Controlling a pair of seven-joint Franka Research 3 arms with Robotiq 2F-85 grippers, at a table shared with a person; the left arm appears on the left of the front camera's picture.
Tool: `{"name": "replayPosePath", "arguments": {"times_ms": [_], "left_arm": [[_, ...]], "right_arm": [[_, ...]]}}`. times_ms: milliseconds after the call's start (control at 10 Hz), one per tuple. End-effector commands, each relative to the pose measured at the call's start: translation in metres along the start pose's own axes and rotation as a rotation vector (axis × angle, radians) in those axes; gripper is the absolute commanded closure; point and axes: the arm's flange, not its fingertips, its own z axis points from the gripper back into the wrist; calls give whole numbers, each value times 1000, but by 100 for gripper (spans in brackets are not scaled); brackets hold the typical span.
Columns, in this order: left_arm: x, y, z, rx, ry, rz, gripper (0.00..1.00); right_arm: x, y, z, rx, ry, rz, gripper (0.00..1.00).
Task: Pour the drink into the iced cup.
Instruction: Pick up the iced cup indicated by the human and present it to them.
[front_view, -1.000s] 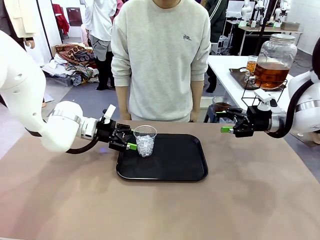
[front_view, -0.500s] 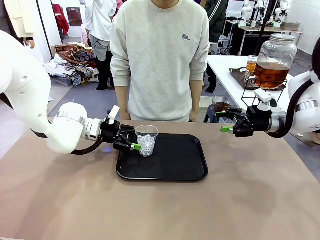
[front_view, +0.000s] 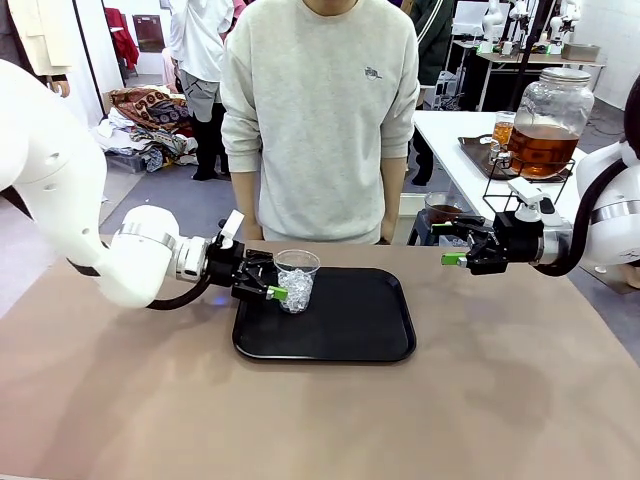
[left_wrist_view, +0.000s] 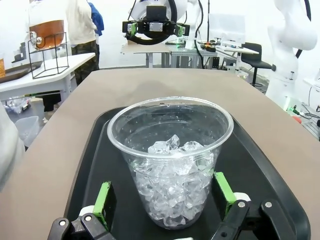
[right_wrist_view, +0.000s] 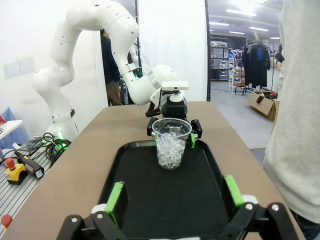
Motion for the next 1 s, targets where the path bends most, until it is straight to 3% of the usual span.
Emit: {"name": "replayPosePath", "arguments": {"times_ms": [0, 900], "left_arm": [[1, -2, -6, -27, -19, 6, 0], [3, -17, -17, -4, -10, -30, 0]], "right_arm": [[4, -3, -2, 2, 6, -1, 0], [4, -3, -2, 2, 6, -1, 0]]}}
